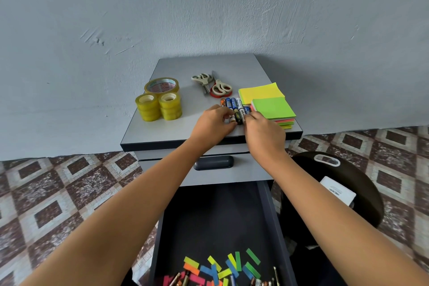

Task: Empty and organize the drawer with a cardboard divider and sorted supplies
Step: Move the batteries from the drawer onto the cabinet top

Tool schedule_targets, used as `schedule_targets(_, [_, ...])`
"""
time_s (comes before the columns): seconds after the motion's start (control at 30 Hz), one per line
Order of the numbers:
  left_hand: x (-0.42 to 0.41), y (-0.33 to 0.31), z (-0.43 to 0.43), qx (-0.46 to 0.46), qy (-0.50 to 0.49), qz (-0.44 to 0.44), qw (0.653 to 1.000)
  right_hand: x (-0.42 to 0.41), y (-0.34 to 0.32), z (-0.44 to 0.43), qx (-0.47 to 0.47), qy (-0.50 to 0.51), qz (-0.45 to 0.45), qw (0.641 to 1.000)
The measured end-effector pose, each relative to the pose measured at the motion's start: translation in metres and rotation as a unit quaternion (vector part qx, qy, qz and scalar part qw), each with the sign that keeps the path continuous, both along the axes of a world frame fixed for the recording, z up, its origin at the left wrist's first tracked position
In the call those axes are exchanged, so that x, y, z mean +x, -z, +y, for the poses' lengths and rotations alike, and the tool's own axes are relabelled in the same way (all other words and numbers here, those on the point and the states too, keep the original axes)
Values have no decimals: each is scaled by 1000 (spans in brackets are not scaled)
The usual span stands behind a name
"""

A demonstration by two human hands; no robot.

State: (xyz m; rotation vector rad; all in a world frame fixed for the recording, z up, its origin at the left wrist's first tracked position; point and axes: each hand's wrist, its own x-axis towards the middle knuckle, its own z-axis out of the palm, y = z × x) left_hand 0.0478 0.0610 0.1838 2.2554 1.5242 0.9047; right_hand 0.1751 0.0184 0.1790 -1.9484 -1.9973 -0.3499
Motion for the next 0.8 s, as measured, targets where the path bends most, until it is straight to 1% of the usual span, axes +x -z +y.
schedule_targets(0.27, [-2, 1, -1, 1, 2, -8, 1000, 0, 5, 1, 43, -14, 2, 999])
schedule_targets(0.37, [-4, 0, -7, 11, 2, -21, 1000, 1, 8, 0, 120, -20, 20, 992])
schedule_targets(0.43, [-8, -2, -18, 24, 4, -44, 999, 3, 11, -9, 155, -60, 75, 983])
schedule_targets(0.5, [-14, -1, -32, 30, 4, -62, 998, 4, 11, -23, 165, -70, 145, 973])
schedule_targets(0.57, [-21, 6, -51, 27, 11, -87, 996, 6, 15, -39, 141, -70, 210, 965])
schedule_targets(0.63, [-28, 19, -71, 14, 18, -105, 994, 8, 24, -53, 92, -71, 261, 958])
schedule_targets(0.73, [-38, 53, -98, -51, 11, -104, 993, 14, 45, -75, -28, -61, 306, 950])
schedule_targets(0.8, [-44, 79, -111, -106, 5, -84, 991, 18, 63, -87, -118, -55, 302, 944])
